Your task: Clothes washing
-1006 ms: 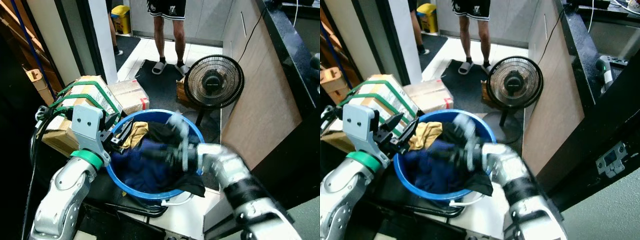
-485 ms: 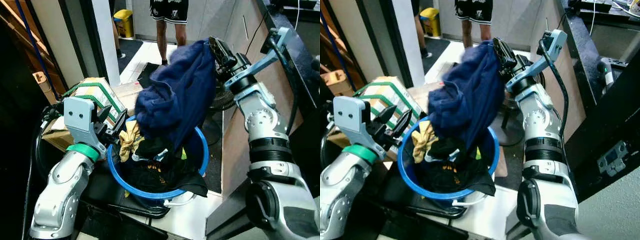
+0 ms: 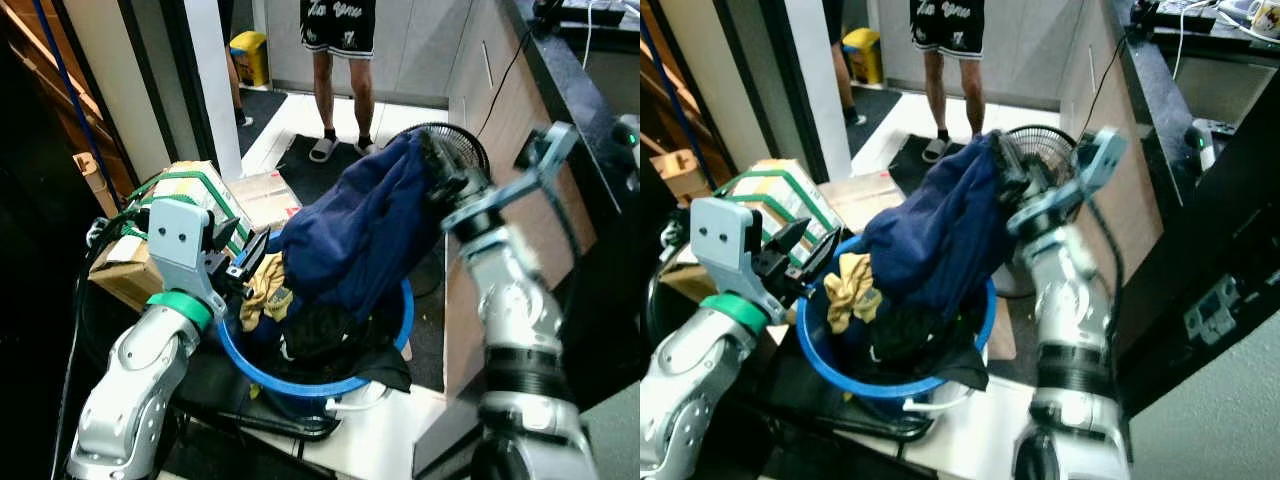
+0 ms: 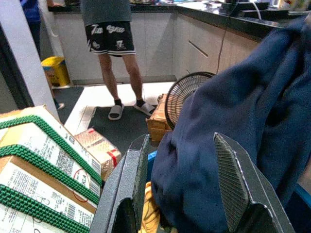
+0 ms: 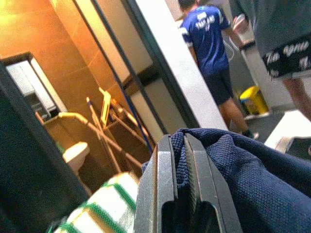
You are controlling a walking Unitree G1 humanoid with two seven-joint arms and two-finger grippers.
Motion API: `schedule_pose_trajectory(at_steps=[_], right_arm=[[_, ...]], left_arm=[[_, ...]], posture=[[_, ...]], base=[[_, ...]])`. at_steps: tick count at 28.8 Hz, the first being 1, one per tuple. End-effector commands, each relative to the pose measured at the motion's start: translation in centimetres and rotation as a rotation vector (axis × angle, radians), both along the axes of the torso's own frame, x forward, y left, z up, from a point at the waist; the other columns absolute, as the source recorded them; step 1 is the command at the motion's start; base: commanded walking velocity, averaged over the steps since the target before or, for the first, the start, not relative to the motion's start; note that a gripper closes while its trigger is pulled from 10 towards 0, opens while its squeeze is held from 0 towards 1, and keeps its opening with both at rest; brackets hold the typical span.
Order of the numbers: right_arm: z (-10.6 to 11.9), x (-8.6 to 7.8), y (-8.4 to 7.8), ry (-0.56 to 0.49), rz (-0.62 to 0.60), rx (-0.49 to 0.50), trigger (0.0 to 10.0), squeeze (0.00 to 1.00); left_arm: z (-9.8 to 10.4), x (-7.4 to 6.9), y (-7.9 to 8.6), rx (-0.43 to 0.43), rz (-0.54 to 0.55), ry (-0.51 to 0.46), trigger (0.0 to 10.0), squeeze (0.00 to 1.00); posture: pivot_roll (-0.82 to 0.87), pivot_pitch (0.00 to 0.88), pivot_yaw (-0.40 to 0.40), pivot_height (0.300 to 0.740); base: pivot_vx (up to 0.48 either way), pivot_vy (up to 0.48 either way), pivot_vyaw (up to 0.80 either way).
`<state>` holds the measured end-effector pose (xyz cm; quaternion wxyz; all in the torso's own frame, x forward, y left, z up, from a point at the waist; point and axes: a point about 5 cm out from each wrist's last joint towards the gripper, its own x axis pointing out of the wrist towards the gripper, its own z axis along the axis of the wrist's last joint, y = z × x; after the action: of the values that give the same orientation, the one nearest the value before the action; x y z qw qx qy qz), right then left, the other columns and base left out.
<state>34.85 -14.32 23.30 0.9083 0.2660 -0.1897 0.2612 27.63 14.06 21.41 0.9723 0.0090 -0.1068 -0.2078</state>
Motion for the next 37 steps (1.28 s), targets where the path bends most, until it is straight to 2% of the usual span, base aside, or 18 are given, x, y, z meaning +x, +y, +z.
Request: schedule_pose_trajectory(at_steps=[1,5,6,7,8,9,10,13,15,17,24,26,33,36,37], right_arm=[[-0.1,-0.8,0.3,-0.031,0.01,0.0,10.0,0.0],[-0.6,-1.2,0.6,-0.03,0.025,-0.011,10.0,0.0],[-2.0,-1.8,0.8,-0.017,-0.033,-0.085,10.0,0.0],[-2.0,-1.8,0.8,-0.017,-0.033,-0.085,10.0,0.0],[-4.5,-3.8,1.3,-0.014,-0.139,-0.235,10.0,0.0],[-4.5,-3.8,1.3,-0.014,-0.139,-0.235,10.0,0.0],[-5.2,-4.7,1.4,-0.014,-0.166,-0.271,10.0,0.0],[-5.5,-5.5,1.1,-0.008,-0.199,-0.264,10.0,0.0],[-5.5,-6.5,0.1,-0.007,-0.271,-0.241,10.0,0.0],[-5.3,-6.7,-0.3,-0.007,-0.299,-0.224,10.0,0.0],[-4.5,-6.5,-0.6,-0.017,-0.317,-0.192,10.0,0.0],[-4.2,-6.0,-0.9,-0.017,-0.324,-0.153,10.0,0.0],[-4.6,-6.5,-0.9,-0.01,-0.344,-0.154,10.0,0.0],[-5.1,-7.0,-0.4,0.009,-0.277,-0.135,10.0,0.0],[-5.5,-7.4,0.2,0.031,-0.161,-0.101,10.0,0.0]], left_arm=[[-0.1,-0.3,-0.1,0.025,-0.011,0.003,10.0,0.0],[-0.1,-0.4,-0.2,0.031,-0.016,0.004,10.0,0.0],[-0.3,-0.5,-0.1,0.046,-0.021,0.011,10.0,0.0],[-0.3,-0.5,-0.1,0.046,-0.021,0.011,10.0,0.0],[-0.8,-0.7,0.4,0.064,0.018,0.035,10.0,0.0],[-0.8,-0.7,0.4,0.064,0.018,0.035,10.0,0.0],[-1.0,-0.7,0.7,0.066,0.039,0.044,10.0,0.0],[-1.2,-0.9,1.1,0.044,0.079,0.047,10.0,0.0],[-1.2,-1.3,1.8,-0.006,0.138,0.04,10.0,0.0],[-1.2,-1.5,1.9,-0.019,0.15,0.034,10.0,0.0],[-1.1,-1.5,1.8,-0.02,0.146,0.025,10.0,0.0],[-1.1,-1.5,1.7,-0.011,0.136,0.024,10.0,0.0],[-1.2,-1.8,1.5,-0.003,0.122,0.033,10.0,0.0],[-1.3,-1.9,1.4,-0.002,0.112,0.039,10.0,0.0],[-1.3,-2.0,1.3,-0.002,0.104,0.042,10.0,0.0]], posture=[[0.16,0.004,0.051,0.74],[0.16,0.005,0.054,0.74],[0.16,0.0,0.059,0.74],[0.16,0.0,0.059,0.74],[0.15,0.0,0.061,0.74],[0.15,0.0,0.061,0.74],[0.15,0.0,0.061,0.74],[0.16,0.0,0.064,0.74],[0.16,0.0,0.064,0.74],[0.16,0.0,0.064,0.74],[0.16,0.0,0.057,0.74],[0.16,0.0,0.055,0.74],[0.16,0.0,0.058,0.74],[0.16,0.0,0.06,0.74],[0.16,0.0,0.069,0.74]], base=[[0.0,0.0,0.0],[0.0,0.0,0.0],[0.0,0.0,0.0],[0.0,0.0,0.0],[0.0,0.0,0.0],[0.0,0.0,0.0],[0.0,0.0,0.0],[0.0,0.0,0.0],[0.0,0.0,0.0],[0.0,0.0,0.0],[0.0,0.0,0.0],[0.0,0.0,-0.8],[0.0,0.0,-0.8],[0.0,0.0,-0.8],[0.0,0.0,-0.8]])
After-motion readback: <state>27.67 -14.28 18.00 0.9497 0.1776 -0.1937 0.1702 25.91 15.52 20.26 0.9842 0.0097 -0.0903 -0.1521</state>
